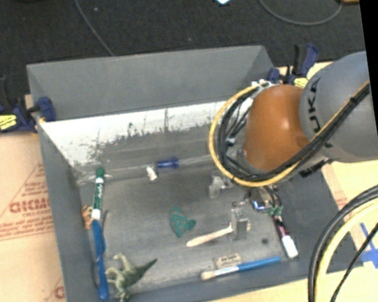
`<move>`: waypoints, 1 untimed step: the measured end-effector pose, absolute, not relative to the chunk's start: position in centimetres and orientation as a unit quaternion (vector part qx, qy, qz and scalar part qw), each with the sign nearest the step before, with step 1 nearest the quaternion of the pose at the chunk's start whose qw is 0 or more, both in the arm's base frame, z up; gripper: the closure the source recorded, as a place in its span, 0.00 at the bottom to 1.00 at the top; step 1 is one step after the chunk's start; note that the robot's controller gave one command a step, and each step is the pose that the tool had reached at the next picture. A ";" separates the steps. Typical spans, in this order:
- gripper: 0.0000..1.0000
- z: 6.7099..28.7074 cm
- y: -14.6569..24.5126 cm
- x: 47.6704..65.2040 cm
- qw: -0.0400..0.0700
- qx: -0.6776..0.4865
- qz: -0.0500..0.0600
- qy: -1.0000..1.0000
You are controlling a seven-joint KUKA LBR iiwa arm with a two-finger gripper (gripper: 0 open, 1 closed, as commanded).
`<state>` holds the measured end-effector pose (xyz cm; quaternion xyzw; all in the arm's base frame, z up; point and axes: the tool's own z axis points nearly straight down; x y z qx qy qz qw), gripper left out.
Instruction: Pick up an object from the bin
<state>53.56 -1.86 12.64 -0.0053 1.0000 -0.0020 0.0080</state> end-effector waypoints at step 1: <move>0.00 10.0 0.1 53.6 0.000 -0.057 0.000 0.998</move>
Offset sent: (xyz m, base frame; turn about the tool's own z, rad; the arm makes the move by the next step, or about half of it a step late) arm -0.0119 0.0243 -0.0564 0.0577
